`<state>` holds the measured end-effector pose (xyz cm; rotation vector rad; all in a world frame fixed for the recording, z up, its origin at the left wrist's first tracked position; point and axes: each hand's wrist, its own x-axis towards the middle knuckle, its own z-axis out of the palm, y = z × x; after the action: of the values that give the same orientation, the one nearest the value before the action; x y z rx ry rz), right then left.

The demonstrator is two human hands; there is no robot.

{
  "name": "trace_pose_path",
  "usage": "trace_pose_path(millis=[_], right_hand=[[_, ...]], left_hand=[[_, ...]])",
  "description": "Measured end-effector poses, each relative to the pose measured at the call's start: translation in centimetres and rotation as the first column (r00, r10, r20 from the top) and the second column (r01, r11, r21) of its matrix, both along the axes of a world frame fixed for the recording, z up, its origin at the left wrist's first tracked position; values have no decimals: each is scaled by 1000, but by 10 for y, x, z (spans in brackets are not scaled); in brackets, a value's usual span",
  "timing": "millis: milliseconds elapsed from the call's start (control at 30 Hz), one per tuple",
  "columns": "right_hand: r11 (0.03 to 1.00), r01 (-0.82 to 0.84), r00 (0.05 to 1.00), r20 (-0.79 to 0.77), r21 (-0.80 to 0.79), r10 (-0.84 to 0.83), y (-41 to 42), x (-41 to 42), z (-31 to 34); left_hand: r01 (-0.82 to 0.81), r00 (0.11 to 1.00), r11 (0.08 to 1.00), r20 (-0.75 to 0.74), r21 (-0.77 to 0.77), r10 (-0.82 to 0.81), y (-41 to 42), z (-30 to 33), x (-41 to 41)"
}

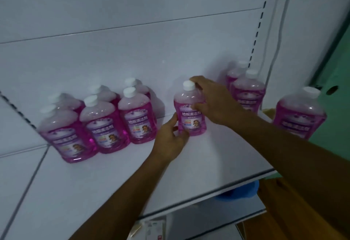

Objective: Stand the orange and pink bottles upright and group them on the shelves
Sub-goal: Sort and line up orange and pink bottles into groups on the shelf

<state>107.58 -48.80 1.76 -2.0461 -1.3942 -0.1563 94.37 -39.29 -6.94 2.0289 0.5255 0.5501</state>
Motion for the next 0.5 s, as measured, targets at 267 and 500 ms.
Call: trace_pose_path(millis=[267,500], right_hand=[[973,-225,973,-47,54,227,60,15,-7],[979,-196,981,7,50,196,87,25,-13]], left_hand=[[-244,969,970,-27,-10,244,3,12,-1],[-253,967,967,-31,17,254,2,15,8]])
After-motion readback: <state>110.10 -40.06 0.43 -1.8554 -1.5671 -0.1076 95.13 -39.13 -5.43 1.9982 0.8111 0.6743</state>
